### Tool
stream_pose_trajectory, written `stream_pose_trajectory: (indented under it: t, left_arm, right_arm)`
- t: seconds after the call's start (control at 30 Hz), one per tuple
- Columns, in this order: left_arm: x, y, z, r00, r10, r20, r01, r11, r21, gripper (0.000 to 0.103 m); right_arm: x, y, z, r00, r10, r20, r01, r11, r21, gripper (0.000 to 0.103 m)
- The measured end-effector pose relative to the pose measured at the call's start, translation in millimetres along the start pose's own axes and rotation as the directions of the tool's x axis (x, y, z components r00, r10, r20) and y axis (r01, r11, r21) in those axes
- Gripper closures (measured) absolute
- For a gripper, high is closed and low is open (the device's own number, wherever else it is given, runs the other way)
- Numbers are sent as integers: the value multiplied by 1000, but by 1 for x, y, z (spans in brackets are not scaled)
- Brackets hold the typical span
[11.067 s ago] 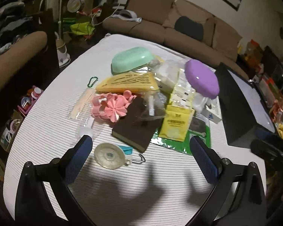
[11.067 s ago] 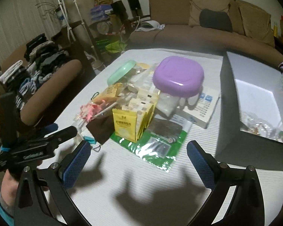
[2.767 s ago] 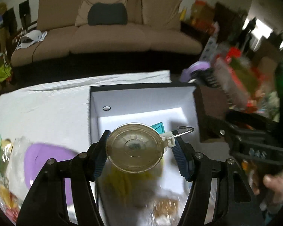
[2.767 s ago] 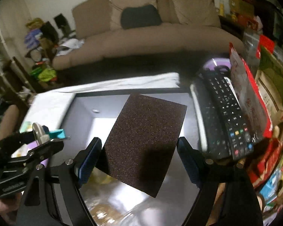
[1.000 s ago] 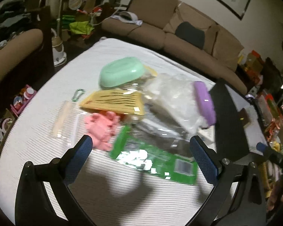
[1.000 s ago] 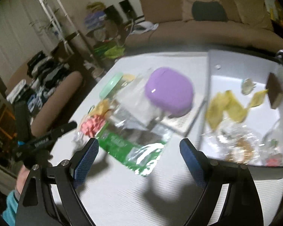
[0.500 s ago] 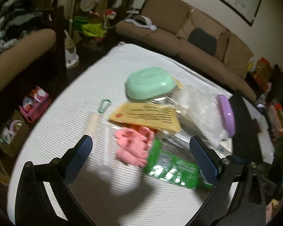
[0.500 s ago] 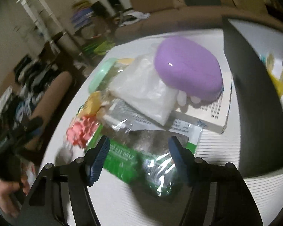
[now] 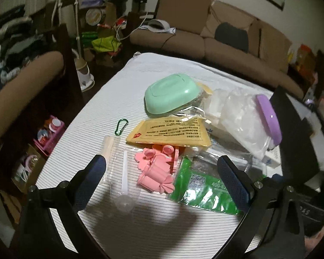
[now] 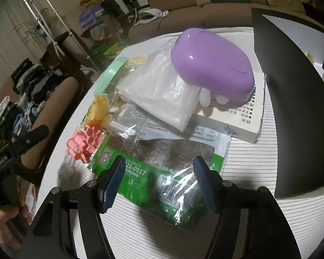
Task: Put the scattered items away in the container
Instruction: 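Withdraw both grippers from the box back over the table, then grasp the white plastic bag with the right gripper and lift it toward the box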
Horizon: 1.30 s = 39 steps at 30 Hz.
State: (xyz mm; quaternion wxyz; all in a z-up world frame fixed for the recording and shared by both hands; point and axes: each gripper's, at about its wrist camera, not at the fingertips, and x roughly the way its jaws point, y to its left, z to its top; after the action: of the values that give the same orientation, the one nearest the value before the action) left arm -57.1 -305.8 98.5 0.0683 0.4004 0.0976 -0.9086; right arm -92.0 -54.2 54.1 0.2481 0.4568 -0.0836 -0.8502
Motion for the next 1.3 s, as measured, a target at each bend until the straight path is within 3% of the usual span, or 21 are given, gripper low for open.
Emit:
stream_pose_trajectory:
  t: [0.3, 0.47, 0.53, 0.67, 0.83, 0.97, 1.0, 1.03, 1.1, 1.13, 1.3]
  left_arm:
    - [5, -5, 2, 1000, -16, -11, 16, 1000, 2, 0]
    - [3, 15, 4, 1000, -9, -13, 8, 997, -74, 0]
    - [5, 27, 4, 1000, -4, -21, 2, 993, -120, 0]
    - [7, 39, 5, 1000, -9, -30, 4, 987, -162, 0]
    - [5, 40, 8, 1000, -24, -20, 21, 986, -164, 0]
    - [5, 44, 9, 998, -53, -22, 48, 980, -194, 0]
    - [6, 45, 9, 997, -66, -26, 59, 977, -203, 0]
    - [7, 45, 9, 997, -76, -30, 68, 975, -211, 0]
    - [8, 46, 9, 996, -79, -36, 70, 974, -214, 0]
    - [8, 46, 9, 996, -76, -36, 67, 975, -213, 0]
    - [8, 44, 8, 995, -96, -34, 86, 970, -227, 0]
  right_arm:
    - [-1, 4, 3, 1000, -19, 12, 19, 1000, -19, 35]
    - [-4, 28, 24, 994, -85, 69, 94, 984, -148, 35]
    - [0, 48, 39, 985, -137, 106, 161, 951, -263, 35]
    - [30, 82, 61, 961, -239, 139, 276, 843, -461, 35]
    - [82, 101, 66, 947, -310, 88, 296, 730, -616, 35]
    - [118, 102, 56, 897, -430, 101, 370, 608, -703, 37]
    - [125, 101, 54, 884, -455, 109, 387, 581, -716, 42]
    - [126, 98, 53, 878, -463, 122, 400, 569, -719, 57]
    - [117, 91, 58, 899, -424, 112, 379, 623, -684, 67]
    - [110, 86, 63, 910, -401, 104, 365, 660, -657, 80]
    - [66, 61, 91, 969, -245, 24, 226, 847, -481, 92]
